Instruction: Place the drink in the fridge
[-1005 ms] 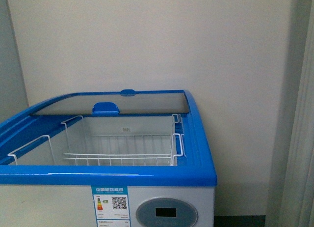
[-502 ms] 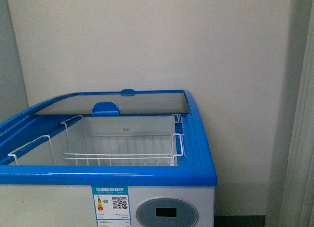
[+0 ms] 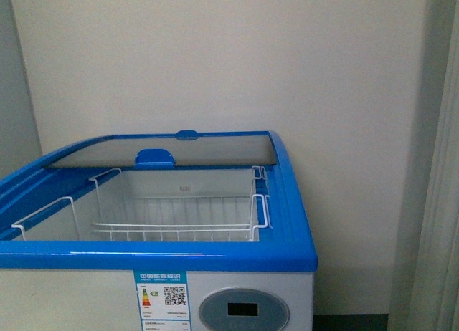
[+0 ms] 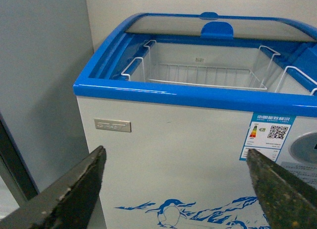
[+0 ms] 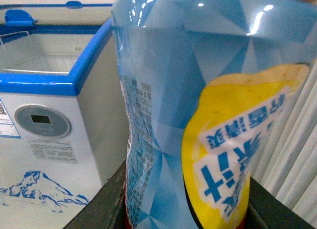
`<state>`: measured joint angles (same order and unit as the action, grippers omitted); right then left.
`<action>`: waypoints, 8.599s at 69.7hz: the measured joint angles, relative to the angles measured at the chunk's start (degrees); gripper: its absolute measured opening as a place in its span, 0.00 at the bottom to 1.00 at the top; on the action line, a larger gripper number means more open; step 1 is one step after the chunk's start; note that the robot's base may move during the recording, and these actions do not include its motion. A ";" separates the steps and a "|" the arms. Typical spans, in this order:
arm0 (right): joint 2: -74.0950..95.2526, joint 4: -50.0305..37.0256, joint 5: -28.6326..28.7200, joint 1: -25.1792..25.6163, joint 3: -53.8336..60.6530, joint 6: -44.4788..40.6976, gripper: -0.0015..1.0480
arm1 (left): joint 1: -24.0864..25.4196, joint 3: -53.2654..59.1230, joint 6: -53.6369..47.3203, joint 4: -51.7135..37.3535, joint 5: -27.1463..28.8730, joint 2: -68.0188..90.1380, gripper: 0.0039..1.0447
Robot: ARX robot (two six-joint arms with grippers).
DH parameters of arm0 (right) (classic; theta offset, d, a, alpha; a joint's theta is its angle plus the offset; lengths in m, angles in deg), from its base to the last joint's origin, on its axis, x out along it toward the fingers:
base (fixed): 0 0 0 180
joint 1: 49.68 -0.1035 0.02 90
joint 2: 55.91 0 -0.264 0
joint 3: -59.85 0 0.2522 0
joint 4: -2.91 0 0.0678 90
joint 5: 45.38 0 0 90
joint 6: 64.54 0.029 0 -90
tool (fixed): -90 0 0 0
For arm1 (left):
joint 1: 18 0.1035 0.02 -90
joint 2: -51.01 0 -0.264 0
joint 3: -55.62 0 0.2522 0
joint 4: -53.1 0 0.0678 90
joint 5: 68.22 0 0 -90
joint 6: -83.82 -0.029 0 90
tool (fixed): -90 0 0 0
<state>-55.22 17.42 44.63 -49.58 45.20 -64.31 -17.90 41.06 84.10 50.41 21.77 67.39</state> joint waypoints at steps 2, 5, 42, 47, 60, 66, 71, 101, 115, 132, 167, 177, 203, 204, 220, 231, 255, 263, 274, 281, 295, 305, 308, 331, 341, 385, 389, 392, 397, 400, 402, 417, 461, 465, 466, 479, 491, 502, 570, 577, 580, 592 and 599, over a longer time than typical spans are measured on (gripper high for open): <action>0.00 0.00 0.00 0.00 0.00 0.00 0.38 | 0.00 0.00 0.00 0.57 0.00 -0.57 0.71; 0.00 0.00 0.00 0.00 0.00 0.00 0.38 | 0.00 0.00 0.00 1.31 0.00 -1.33 0.64; 0.00 0.00 0.00 0.00 0.00 0.00 0.38 | 0.00 0.00 -0.04 16.22 0.02 -15.80 0.02; 0.00 0.00 0.07 0.00 0.00 0.00 0.38 | 0.00 0.00 -0.04 16.31 0.00 -15.91 0.02; 0.00 0.00 -0.02 0.00 0.00 0.00 0.38 | 0.00 0.00 -0.04 16.37 0.00 -16.02 0.10; 0.00 0.00 0.02 0.00 0.00 0.00 0.38 | 0.00 0.00 -0.02 16.37 0.00 -16.02 0.22; 0.00 0.00 0.00 0.00 0.00 0.00 0.38 | 0.00 -0.02 -0.04 16.37 0.00 -16.02 0.34; 10.25 -14.03 -7.45 -1.44 -0.61 -0.61 0.38 | 0.00 -0.02 -0.09 16.37 0.00 -16.02 0.94; 37.83 -32.35 -6.45 -2.45 -9.14 -4.94 0.38 | 0.00 0.00 -0.07 16.37 0.00 -16.02 0.92; 64.72 -34.47 -8.13 -4.96 -27.87 -8.79 0.38 | 0.00 0.00 -0.07 16.37 0.00 -16.02 0.92; 94.42 -26.53 -11.85 -16.39 -65.59 -22.71 0.38 | 0.00 0.00 -0.07 16.37 0.00 -16.02 0.92; 100.94 -21.88 -11.39 -20.46 -76.28 -27.45 0.38 | 0.00 0.00 -0.07 16.37 0.00 -16.02 0.92; 110.73 -16.92 -10.75 -28.63 -89.20 -37.35 0.38 | 0.00 0.00 -0.07 16.37 0.00 -16.02 0.92; 111.08 -16.70 -10.75 -28.79 -89.57 -37.62 0.38 | 0.00 0.00 -0.07 16.37 0.00 -16.02 0.92; 120.58 -9.70 -10.84 -30.38 -100.10 -44.68 0.38 | 0.00 0.00 -0.07 16.37 0.00 -16.02 0.92; 124.87 -6.08 -10.45 -30.51 -105.98 -47.15 0.38 | 0.00 -0.02 -0.07 16.37 0.00 -16.02 0.92; 131.16 -2.34 -10.08 -31.43 -115.40 -52.43 0.38 | 0.00 0.00 -0.07 16.37 0.00 -16.02 0.92; 134.03 -1.53 -10.49 -31.65 -117.44 -54.82 0.38 | 0.00 0.00 -0.07 16.37 0.00 -16.02 0.92; 136.23 -0.66 -11.41 -31.45 -117.66 -56.96 0.38 | 0.00 0.00 -0.07 16.37 0.00 -16.02 0.92; 136.61 -0.66 -11.72 -31.21 -117.66 -57.66 0.38 | 0.00 0.00 -0.07 16.37 0.00 -16.02 0.92; 136.69 -1.07 -12.22 -31.23 -117.66 -58.88 0.38 | 0.00 0.00 -0.07 16.37 0.00 -16.02 0.92; 136.89 -0.98 -12.26 -31.21 -117.66 -58.95 0.38 | 0.00 -0.02 -0.07 16.37 0.00 -16.02 0.92; 136.89 -0.70 -12.24 -31.21 -117.66 -58.95 0.38 | 0.00 -0.02 -0.07 16.37 0.00 -16.02 0.92; 136.89 -0.63 -12.26 -31.21 -117.66 -58.97 0.38 | 0.00 -0.02 -0.07 16.37 0.00 -16.02 0.92; 137.02 -3.23 -13.11 -31.21 -117.48 -60.04 0.56 | 0.00 -0.02 -0.07 16.37 0.00 -16.02 0.92; 137.04 -5.53 -15.21 -31.15 -119.78 -54.66 0.93 | 0.00 0.00 -0.07 16.37 0.00 -16.02 0.92; 136.76 -4.52 -15.28 -30.88 -119.78 -52.09 0.93 | 0.00 0.00 -0.07 16.37 0.00 -16.02 0.92; 136.37 -3.78 -15.56 -30.71 -119.69 -49.77 0.93 | 0.00 0.00 -0.07 16.37 0.00 -16.02 0.92; 134.68 -3.15 -15.69 -30.21 -118.81 -45.38 0.93 | 0.00 0.00 -0.07 16.37 0.00 -16.02 0.92; 133.09 -2.86 -15.65 -29.83 -117.77 -42.88 0.93 | 0.00 0.00 -0.07 16.37 0.00 -16.02 0.92; 131.97 -2.54 -15.63 -29.62 -117.04 -40.96 0.93 | 0.00 -0.02 -0.07 16.37 0.00 -16.02 0.92; 124.39 -0.24 -15.87 -27.56 -111.60 -29.14 0.93 | 0.00 0.00 -0.07 16.37 0.00 -16.02 0.92; 98.31 -7.32 -9.77 -20.02 -81.48 -15.28 0.93 | 0.00 0.00 -0.07 16.37 0.00 -16.02 0.92; 96.37 -7.63 -9.31 -18.91 -79.30 -14.67 0.93 | 0.00 0.00 -0.07 16.37 0.00 -16.02 0.92; 95.58 -7.63 -8.85 -18.45 -78.47 -14.34 0.93 | 0.00 -0.02 -0.07 16.37 0.00 -16.02 0.92; 86.40 -9.03 -5.60 -13.86 -69.16 -11.91 0.93 | 0.00 0.00 -0.07 16.37 0.00 -16.02 0.92; 79.25 -9.01 -4.83 -11.10 -61.86 -8.52 0.93 | 0.00 0.00 -0.07 16.37 0.00 -16.02 0.92; 73.24 -8.98 -4.92 -9.79 -55.82 -5.53 0.93 | 0.00 -0.02 -0.07 16.37 0.00 -16.02 0.92; 28.30 -3.15 3.98 5.20 -26.73 4.94 0.93 | 0.00 0.00 -0.07 16.37 0.00 -16.02 0.92; 22.58 -2.84 3.06 6.29 -23.93 4.50 0.93 | 0.00 0.00 -0.07 16.37 -0.02 -16.02 0.92; 20.46 -1.75 3.10 6.32 -22.84 4.50 0.93 | 0.00 0.00 -0.07 16.37 0.00 -16.02 0.92; 12.70 0.63 1.29 6.45 -16.41 4.37 0.93 | 0.00 0.00 -0.07 16.37 0.00 -16.02 0.92; 11.13 -0.96 -0.55 4.70 -14.62 4.22 0.93 | 0.00 0.00 -0.07 16.37 0.00 -16.02 0.92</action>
<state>-44.10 16.46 44.09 -44.88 30.58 -60.10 -17.90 41.06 84.03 66.78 21.77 51.37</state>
